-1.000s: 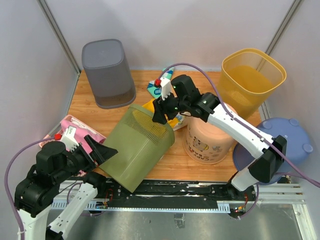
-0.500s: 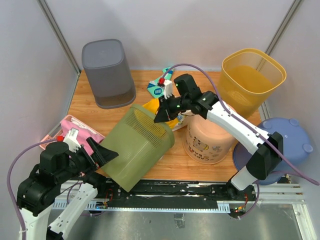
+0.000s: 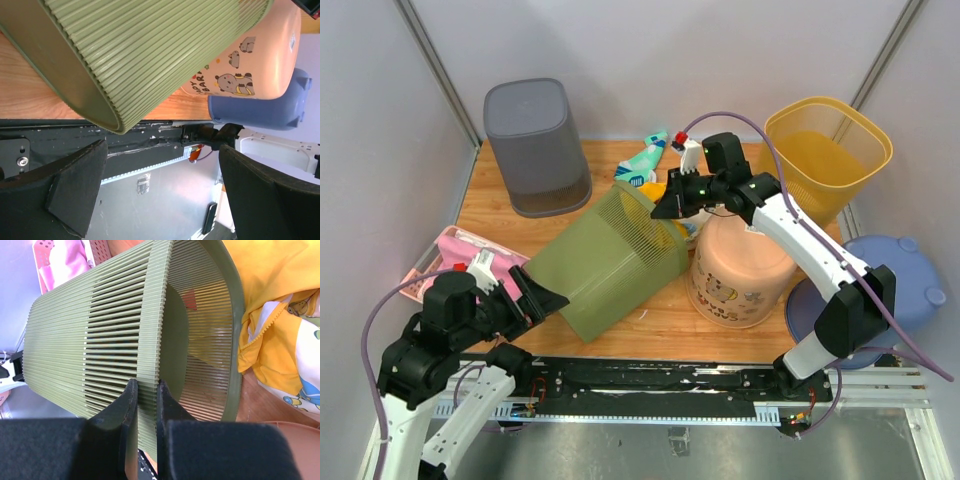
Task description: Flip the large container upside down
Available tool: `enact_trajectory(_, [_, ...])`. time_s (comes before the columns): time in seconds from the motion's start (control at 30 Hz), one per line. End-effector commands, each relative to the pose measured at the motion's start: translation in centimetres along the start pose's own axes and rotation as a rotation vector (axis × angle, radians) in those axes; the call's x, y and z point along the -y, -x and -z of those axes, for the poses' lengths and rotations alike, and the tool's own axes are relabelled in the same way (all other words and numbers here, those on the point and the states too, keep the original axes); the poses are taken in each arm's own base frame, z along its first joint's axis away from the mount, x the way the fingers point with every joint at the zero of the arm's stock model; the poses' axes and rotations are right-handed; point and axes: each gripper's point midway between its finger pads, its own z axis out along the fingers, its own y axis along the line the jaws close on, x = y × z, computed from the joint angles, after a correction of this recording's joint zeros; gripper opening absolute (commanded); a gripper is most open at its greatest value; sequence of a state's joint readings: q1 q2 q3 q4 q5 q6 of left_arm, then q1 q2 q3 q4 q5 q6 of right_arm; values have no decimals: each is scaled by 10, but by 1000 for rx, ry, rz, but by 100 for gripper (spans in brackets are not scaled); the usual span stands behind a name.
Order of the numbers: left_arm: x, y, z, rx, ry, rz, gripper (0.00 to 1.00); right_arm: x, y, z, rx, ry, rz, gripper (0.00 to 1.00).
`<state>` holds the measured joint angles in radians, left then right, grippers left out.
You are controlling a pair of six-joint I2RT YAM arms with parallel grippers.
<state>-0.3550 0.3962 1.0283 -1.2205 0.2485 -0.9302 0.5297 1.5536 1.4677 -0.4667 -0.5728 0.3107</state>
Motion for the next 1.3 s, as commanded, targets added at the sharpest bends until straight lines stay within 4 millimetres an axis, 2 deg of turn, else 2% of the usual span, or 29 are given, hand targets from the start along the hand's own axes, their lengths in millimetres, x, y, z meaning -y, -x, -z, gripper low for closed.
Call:
enact_trajectory(0.0, [9,3,-10,4,-49,23,97,27,13,-7,65,-94,2,0])
enact_trajectory(0.27, [3,19,-18,84,-16,56,98,26,11,-10,54,-81,3,0])
enact_trajectory(0.4, [-6,24,-32,119,-8,67,98,26,10,-10,50,-78,4,0])
enact_trajectory(0.53, [-9,39,-39,217,-23,97,97,25,8,-10,47,-73,4,0])
enact_trajectory(0.63, [-4,48,-41,268,-65,107,97,25,7,-9,44,-69,5,0])
enact_trajectory(0.87, [52,52,-35,240,-326,33,95,22,6,-10,39,-53,1,0])
enact_trajectory(0.93, [68,54,-28,236,-373,2,95,22,6,-10,37,-49,0,0])
enact_trajectory(1.1, [115,66,6,260,-495,-94,96,17,6,-7,38,-36,-5,0])
enact_trajectory(1.27, [148,72,18,251,-602,-146,96,5,7,-4,40,12,-19,0])
